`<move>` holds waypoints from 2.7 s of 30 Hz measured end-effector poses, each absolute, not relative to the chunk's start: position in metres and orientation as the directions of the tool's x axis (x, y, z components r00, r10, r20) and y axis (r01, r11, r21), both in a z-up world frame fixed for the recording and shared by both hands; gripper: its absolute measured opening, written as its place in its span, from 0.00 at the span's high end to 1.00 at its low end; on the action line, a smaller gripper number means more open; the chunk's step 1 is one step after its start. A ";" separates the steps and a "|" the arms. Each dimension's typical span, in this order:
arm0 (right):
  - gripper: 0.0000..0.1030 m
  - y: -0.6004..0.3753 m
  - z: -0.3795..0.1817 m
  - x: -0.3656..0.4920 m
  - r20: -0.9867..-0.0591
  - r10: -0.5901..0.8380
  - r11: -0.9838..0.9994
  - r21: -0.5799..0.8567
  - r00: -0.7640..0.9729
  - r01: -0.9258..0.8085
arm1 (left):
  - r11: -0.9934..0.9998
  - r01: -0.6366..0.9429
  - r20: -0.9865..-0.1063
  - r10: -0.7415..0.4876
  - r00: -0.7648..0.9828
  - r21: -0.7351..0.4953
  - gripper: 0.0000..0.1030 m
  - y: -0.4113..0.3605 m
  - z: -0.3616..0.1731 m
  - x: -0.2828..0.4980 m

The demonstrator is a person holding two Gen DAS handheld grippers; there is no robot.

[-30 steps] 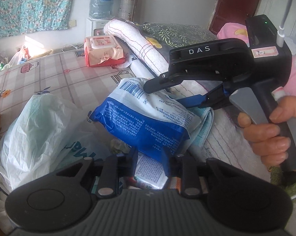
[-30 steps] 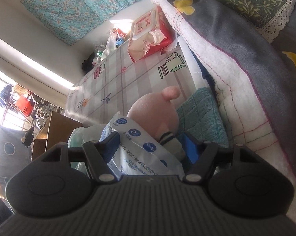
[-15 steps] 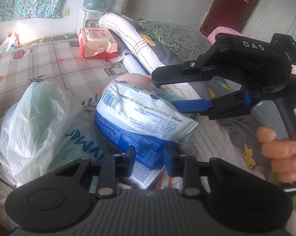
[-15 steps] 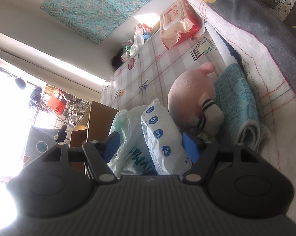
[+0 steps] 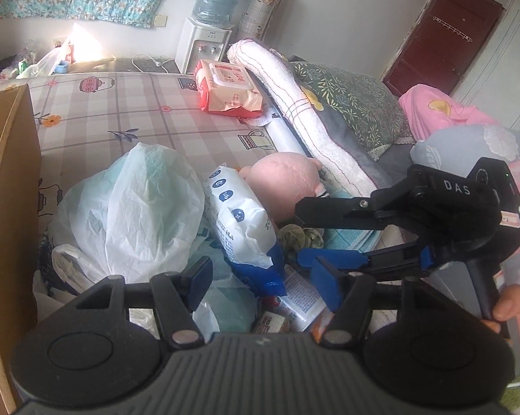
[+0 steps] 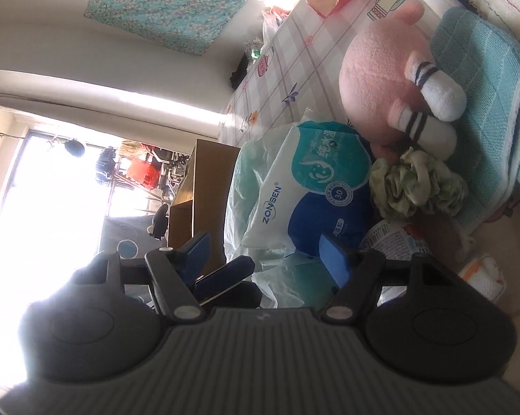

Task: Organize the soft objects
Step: 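Close the left gripper on the blue-and-white wet-wipes pack, then lift the wet-wipes pack out of the pile and carry it to the box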

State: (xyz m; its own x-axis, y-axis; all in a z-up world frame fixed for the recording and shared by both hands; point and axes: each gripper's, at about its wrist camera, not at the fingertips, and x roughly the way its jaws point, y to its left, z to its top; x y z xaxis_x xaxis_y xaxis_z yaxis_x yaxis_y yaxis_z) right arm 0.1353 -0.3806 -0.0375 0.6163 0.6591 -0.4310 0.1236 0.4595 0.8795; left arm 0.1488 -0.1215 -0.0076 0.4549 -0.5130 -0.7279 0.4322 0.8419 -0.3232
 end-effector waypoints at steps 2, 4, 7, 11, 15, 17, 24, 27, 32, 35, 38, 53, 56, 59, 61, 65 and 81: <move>0.32 -0.388 -0.036 0.130 -0.417 0.644 0.445 0.886 0.641 0.130 | 0.856 0.431 -0.736 -0.484 0.473 -0.286 0.38 -0.130 -0.007 0.154; 0.32 -0.394 -0.036 0.125 -0.414 0.629 0.439 0.888 0.658 0.139 | 0.865 0.431 -0.736 -0.465 0.492 -0.259 0.38 -0.139 -0.006 0.160; 0.32 -0.401 -0.037 0.114 -0.407 0.615 0.424 0.893 0.676 0.153 | 0.886 0.417 -0.751 -0.416 0.512 -0.206 0.45 -0.152 -0.008 0.170; 0.32 -0.409 -0.043 0.099 -0.393 0.598 0.398 0.902 0.698 0.167 | 0.908 0.399 -0.793 -0.333 0.511 -0.124 0.68 -0.168 -0.018 0.184; 0.32 -0.417 -0.047 0.088 -0.384 0.582 0.380 0.908 0.717 0.177 | 0.914 0.390 -0.799 -0.317 0.511 -0.113 0.75 -0.174 -0.017 0.188; 0.32 -0.421 -0.049 0.083 -0.378 0.577 0.371 0.911 0.724 0.180 | 0.916 0.369 -0.794 -0.338 0.505 -0.155 0.77 -0.172 -0.013 0.192; 0.32 -0.427 -0.045 0.064 -0.352 0.560 0.359 0.919 0.750 0.163 | 0.886 0.364 -0.741 -0.447 0.501 -0.288 0.79 -0.159 0.025 0.177; 0.32 -0.423 -0.044 0.056 -0.348 0.563 0.363 0.919 0.750 0.155 | 0.854 0.397 -0.714 -0.506 0.484 -0.336 0.79 -0.146 0.036 0.155; 0.32 -0.403 -0.048 0.048 -0.371 0.586 0.392 0.908 0.720 0.148 | 0.834 0.394 -0.715 -0.541 0.443 -0.387 0.79 -0.120 0.025 0.125; 0.32 -0.389 -0.059 0.048 -0.403 0.593 0.411 0.896 0.697 0.168 | 0.846 0.394 -0.733 -0.517 0.442 -0.359 0.79 -0.112 0.015 0.114; 0.35 -0.376 -0.070 0.051 -0.416 0.603 0.406 0.895 0.681 0.187 | 0.853 0.401 -0.756 -0.496 0.426 -0.334 0.78 -0.107 0.008 0.107; 0.39 -0.353 -0.090 0.070 -0.416 0.621 0.381 0.901 0.664 0.208 | 0.841 0.458 -0.780 -0.483 0.397 -0.287 0.74 -0.103 0.004 0.103; 0.39 -0.352 -0.095 0.072 -0.408 0.632 0.364 0.907 0.660 0.212 | 0.845 0.464 -0.783 -0.470 0.407 -0.266 0.73 -0.107 0.002 0.106; 0.42 -0.344 -0.097 0.075 -0.412 0.630 0.368 0.905 0.658 0.214 | 0.852 0.469 -0.788 -0.447 0.424 -0.232 0.72 -0.113 -0.001 0.109; 0.45 -0.341 -0.094 0.075 -0.417 0.621 0.378 0.901 0.663 0.213 | 0.853 0.478 -0.784 -0.440 0.438 -0.211 0.72 -0.114 0.000 0.106; 0.51 -0.335 -0.079 0.069 -0.424 0.603 0.418 0.889 0.675 0.185 | 0.836 0.511 -0.766 -0.458 0.451 -0.199 0.74 -0.111 0.006 0.096; 0.52 -0.270 0.011 0.058 -0.403 0.577 0.589 0.808 0.710 -0.020 | 0.828 0.483 -0.614 -0.544 0.572 -0.284 0.74 -0.035 0.063 0.058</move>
State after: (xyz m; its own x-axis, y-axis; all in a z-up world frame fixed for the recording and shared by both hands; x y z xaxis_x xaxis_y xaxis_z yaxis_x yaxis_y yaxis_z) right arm 0.0578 -0.2705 0.0111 0.7102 0.5771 -0.4033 -0.0196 0.5888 0.8080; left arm 0.0583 -0.0349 0.0631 0.5719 -0.5441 -0.6140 0.4833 0.8282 -0.2837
